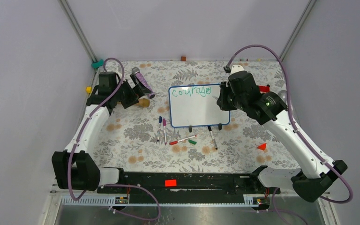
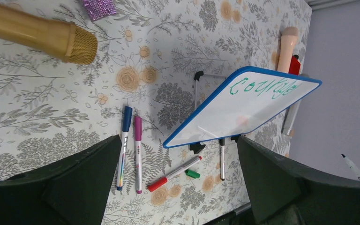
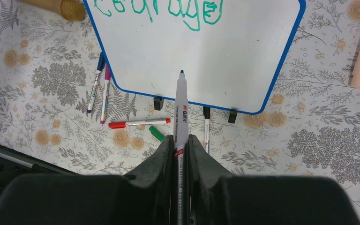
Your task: Write a sentence on the whiteboard
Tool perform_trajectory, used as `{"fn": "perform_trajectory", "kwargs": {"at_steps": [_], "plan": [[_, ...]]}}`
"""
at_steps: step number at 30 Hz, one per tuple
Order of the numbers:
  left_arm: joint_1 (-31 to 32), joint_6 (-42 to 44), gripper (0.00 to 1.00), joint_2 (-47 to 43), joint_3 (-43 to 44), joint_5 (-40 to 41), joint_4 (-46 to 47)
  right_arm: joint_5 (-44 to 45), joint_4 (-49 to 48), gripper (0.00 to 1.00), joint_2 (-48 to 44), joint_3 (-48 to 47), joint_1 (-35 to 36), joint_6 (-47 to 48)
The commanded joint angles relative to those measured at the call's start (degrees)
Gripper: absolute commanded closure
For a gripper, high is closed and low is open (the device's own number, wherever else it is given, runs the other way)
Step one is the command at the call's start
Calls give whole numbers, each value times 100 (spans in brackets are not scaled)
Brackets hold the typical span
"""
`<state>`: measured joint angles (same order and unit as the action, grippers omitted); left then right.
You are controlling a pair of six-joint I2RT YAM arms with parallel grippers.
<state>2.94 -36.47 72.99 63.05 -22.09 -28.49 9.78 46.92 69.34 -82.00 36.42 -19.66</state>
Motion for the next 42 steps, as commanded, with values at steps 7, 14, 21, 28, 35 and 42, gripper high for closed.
{"fn": "perform_trajectory", "kwargs": {"at_steps": [7,14,21,28,35,42], "plan": [[-17,-54,1,349,102,-1267,1102,54,369,100,168,-497,77,31],[-13,-249,1,536,-191,-1619,1768,239,416,100,275,-613,83,-188],[23,-494,1,1122,335,-1632,1885,696,164,100,132,-411,80,-232],[441,-635,2,1901,970,-1319,1616,272,143,100,724,-752,113,-229],[734,-705,10,2473,1453,-1016,1396,151,-80,100,1240,-963,345,-253],[919,-640,10,2705,1593,-768,1293,202,-422,100,1565,-934,641,-387]]}}
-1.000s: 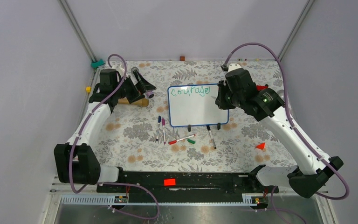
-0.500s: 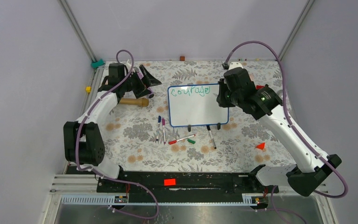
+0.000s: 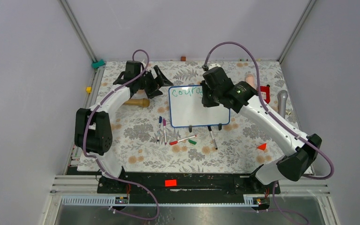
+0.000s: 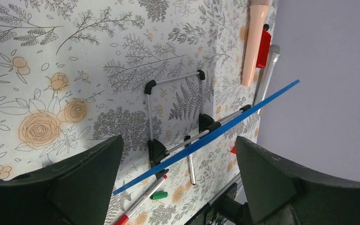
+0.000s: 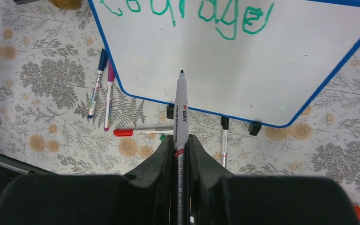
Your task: Write a sentence on the whiteboard
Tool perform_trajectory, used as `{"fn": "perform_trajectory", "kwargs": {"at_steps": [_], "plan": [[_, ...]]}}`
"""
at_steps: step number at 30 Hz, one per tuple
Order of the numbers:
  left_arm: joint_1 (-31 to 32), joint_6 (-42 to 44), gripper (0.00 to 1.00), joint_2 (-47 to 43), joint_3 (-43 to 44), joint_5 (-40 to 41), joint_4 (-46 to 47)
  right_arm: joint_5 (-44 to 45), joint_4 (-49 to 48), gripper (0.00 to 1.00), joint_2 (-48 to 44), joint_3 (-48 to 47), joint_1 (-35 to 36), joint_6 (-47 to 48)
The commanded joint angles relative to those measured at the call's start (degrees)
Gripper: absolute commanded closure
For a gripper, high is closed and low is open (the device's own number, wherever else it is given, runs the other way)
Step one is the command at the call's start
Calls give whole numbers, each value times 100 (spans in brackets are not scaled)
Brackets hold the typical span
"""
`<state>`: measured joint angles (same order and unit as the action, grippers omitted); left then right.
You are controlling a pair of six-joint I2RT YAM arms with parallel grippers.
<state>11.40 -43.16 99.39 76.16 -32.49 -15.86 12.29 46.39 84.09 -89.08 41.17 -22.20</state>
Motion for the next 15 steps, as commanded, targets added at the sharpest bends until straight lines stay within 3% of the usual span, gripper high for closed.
{"fn": "perform_trajectory", "kwargs": {"at_steps": [1,15], "plan": [[91,27,10,109,297,273,32,-63,-396,100,128,-220,197,-136],[343,-506,11,625,671,114,76,-466,-748,100,362,-4,395,102]]}}
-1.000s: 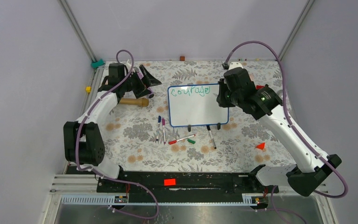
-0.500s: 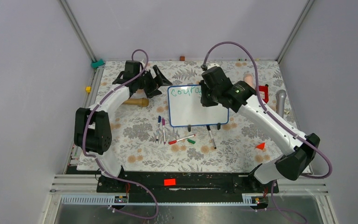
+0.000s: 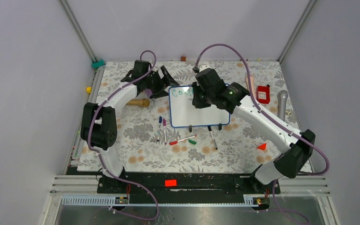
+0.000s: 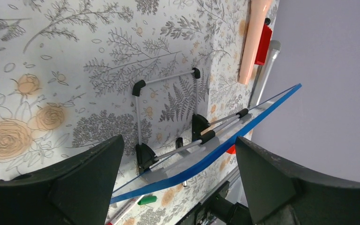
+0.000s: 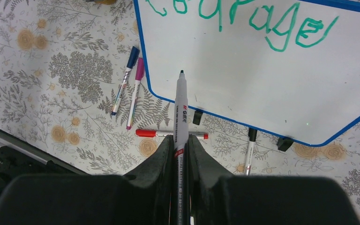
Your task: Write a sentence on the whiteboard
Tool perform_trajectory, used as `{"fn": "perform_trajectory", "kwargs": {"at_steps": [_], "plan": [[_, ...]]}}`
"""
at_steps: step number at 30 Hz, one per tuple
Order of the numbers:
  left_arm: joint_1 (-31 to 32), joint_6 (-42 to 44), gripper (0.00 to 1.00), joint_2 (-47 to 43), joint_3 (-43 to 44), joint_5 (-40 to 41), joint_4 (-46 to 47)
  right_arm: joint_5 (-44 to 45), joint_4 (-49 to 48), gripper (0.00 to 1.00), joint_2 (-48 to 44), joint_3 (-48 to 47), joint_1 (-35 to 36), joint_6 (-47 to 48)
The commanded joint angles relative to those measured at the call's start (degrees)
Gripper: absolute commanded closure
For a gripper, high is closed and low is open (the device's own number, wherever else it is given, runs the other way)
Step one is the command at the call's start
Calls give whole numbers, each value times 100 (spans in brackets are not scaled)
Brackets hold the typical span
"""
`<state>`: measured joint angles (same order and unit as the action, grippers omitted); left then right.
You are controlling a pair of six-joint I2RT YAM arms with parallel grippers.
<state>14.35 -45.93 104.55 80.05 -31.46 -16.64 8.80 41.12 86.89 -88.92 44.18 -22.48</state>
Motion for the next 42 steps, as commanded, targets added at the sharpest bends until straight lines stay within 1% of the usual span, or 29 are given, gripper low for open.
{"fn": "perform_trajectory", "kwargs": {"at_steps": [1,6,10,12,15,22,33,42], "plan": [[47,-257,11,129,297,-14,198,-97,-226,100,94,-34,98,150],[50,-369,10,109,441,-9,308,-37,-227,100,106,-39,108,264],[51,-354,11,171,518,-51,189,-57,-292,100,250,-65,115,288],[57,-307,18,204,472,-149,177,-27,-327,100,365,-114,136,273],[50,-257,21,251,423,-247,125,164,-337,100,529,-230,205,266],[50,-85,21,257,444,-343,-68,619,-771,100,673,-60,417,264],[51,-81,21,389,530,-601,-94,620,-805,100,1025,-262,433,413],[59,-107,22,425,570,-616,-112,683,-795,100,1184,-309,428,468]]}}
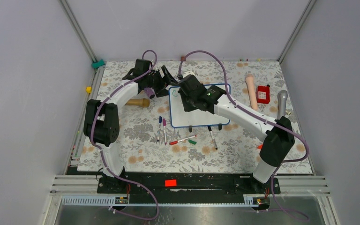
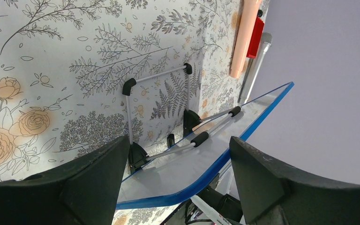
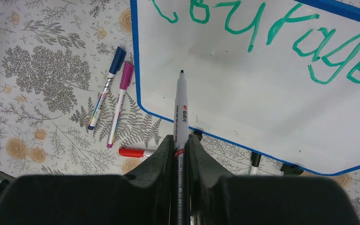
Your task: Write a sentence on the whiteboard
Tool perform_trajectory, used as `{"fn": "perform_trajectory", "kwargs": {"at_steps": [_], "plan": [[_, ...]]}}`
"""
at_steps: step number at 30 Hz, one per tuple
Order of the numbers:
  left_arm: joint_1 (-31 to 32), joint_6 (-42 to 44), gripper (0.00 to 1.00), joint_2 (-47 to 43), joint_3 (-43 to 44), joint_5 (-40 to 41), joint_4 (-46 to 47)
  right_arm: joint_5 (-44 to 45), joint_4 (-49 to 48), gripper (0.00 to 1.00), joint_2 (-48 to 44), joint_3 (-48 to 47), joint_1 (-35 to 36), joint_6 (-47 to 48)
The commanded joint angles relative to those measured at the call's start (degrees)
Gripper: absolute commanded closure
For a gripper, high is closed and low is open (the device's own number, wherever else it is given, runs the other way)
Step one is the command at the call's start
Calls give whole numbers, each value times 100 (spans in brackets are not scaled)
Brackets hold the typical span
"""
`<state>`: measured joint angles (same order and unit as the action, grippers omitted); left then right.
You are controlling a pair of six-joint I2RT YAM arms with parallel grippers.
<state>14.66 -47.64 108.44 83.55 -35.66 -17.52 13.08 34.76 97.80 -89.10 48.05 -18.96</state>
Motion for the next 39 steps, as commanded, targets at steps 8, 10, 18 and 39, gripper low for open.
{"fn": "perform_trajectory", "kwargs": {"at_steps": [8,10,18,39], "plan": [[28,36,22,12,211,-184,-10,311,-160,100,283,-418,46,192],[26,31,22,16,191,-176,-4,351,-160,100,308,-440,39,218],[37,27,22,-27,119,-190,14,427,-158,100,366,-417,46,257],[38,68,22,-148,-3,-240,21,739,-148,100,518,-405,42,104]]}}
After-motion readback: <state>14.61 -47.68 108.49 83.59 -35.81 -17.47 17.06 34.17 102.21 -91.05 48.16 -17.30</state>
